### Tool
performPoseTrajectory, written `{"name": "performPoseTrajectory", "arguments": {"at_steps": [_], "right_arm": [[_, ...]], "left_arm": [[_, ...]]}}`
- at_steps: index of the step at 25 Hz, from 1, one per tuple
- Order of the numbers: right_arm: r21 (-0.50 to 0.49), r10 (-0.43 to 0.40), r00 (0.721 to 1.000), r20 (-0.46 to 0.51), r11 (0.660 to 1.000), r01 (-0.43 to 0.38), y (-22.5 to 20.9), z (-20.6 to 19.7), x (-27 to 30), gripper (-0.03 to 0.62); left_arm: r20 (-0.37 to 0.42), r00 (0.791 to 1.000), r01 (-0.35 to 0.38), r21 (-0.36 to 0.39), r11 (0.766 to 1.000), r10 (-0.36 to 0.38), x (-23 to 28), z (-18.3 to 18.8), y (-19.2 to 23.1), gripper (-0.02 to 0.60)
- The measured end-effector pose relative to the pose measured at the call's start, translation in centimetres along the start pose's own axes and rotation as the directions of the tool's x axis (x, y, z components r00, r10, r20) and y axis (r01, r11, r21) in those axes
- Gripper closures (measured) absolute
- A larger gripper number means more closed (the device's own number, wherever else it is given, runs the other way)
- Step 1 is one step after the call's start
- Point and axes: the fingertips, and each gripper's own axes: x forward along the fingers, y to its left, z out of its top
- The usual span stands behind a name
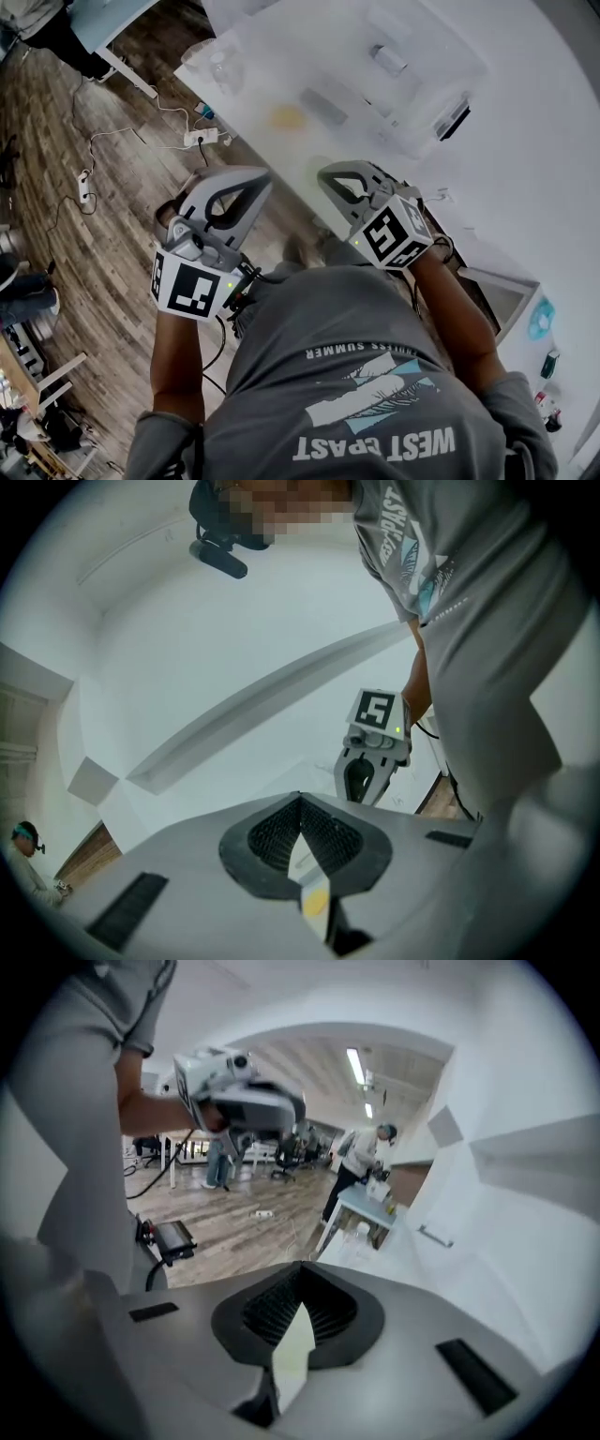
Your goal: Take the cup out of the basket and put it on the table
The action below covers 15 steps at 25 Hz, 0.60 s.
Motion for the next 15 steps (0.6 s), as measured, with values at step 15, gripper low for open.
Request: {"name": "performPoseTrajectory", "arguments": {"at_steps": [15], "right_arm": [[-0.042, -0.177, 0.966, 0.187, 0.981, 0.188, -0.5, 7.9, -8.0, 0.583]], "left_arm": [[0.044, 0.997, 0.060, 0.049, 0.997, -0.063, 0.9, 1.9, -0.9, 0.574]]}}
